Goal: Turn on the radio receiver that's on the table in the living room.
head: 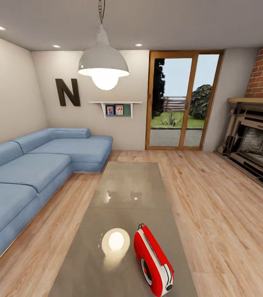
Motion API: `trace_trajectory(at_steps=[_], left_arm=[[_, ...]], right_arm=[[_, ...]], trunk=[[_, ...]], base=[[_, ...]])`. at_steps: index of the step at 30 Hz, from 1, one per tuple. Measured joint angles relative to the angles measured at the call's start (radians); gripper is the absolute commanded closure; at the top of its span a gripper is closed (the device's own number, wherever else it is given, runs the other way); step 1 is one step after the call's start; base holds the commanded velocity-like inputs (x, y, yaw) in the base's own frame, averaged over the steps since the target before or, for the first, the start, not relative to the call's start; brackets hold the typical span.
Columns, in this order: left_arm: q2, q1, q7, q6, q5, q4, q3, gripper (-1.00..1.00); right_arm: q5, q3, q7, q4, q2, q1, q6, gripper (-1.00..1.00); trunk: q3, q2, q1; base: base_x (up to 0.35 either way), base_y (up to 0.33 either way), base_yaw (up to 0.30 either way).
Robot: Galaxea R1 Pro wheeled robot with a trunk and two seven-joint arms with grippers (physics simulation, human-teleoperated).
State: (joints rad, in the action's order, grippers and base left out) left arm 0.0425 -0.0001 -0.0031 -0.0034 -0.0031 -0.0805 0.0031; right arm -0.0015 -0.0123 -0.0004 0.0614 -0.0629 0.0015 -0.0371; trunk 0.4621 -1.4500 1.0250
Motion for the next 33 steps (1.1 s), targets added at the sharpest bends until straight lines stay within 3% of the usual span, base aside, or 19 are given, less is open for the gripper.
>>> trace_trajectory(at_steps=[16,25,28,30,33], left_arm=[[0.002,0.0,0.004,0.032,-0.001,-0.137,0.0,-1.0],[0.025,0.0,0.005,0.27,-0.001,-0.374,0.0,-1.0],[0.034,0.0,0.004,0.39,0.0,-0.524,0.0,-1.0],[0.037,0.0,0.004,0.505,0.0,-0.65,0.0,-1.0],[0.038,0.0,0.003,0.592,0.001,-0.767,-0.001,-1.0]], right_arm=[[0.0,0.0,0.0,0.0,0.001,0.0,-0.004,-1.0],[0.002,0.0,-0.002,0.027,0.003,0.0,-0.003,-1.0],[0.0,0.0,-0.001,0.056,0.003,0.0,0.0,-1.0],[0.0,0.0,-0.001,0.062,0.003,0.0,0.0,-1.0],[0.0,0.0,-0.001,0.064,0.003,0.0,0.0,-1.0]], trunk=[[0.0,0.0,0.0],[0.0,0.0,0.0],[0.0,0.0,0.0],[0.0,0.0,0.0],[0.0,0.0,0.0]], base=[[0.0,0.0,0.0],[0.0,0.0,0.0],[0.0,0.0,0.0],[0.0,0.0,0.0],[0.0,0.0,0.0]])
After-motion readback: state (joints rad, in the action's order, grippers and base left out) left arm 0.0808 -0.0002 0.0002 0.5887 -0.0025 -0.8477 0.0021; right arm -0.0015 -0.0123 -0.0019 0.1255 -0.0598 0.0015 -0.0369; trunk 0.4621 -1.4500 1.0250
